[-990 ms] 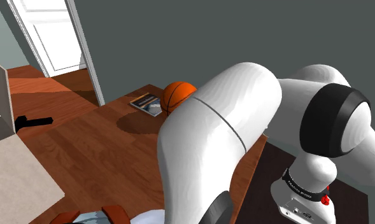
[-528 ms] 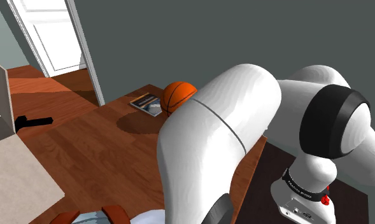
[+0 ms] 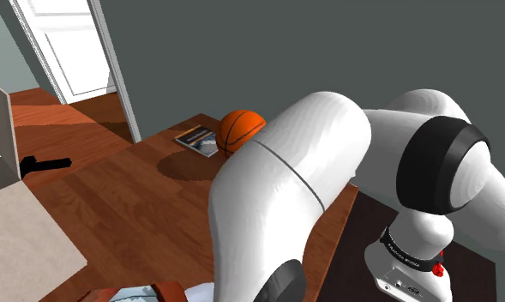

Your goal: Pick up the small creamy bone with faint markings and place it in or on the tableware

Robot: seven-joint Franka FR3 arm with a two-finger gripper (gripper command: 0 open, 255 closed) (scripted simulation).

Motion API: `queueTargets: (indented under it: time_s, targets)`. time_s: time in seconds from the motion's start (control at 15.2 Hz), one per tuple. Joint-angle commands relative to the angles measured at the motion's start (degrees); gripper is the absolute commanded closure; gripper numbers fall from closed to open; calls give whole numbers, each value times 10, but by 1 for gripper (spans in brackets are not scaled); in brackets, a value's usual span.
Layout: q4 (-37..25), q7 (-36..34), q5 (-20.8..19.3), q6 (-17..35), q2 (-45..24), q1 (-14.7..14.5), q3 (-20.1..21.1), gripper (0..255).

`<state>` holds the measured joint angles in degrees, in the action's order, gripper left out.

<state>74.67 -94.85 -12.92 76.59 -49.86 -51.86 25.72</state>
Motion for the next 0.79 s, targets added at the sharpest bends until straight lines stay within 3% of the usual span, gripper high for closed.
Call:
queueTargets:
  time_s: [0.0, 0.2, 0.73]
  targets:
    - [-42, 7, -58, 69, -20, -17, -19, 0]
    - [-151, 20, -55, -1, -51, -47, -31, 0]
    - [-151, 20, -55, -1, -50, -47, -31, 0]
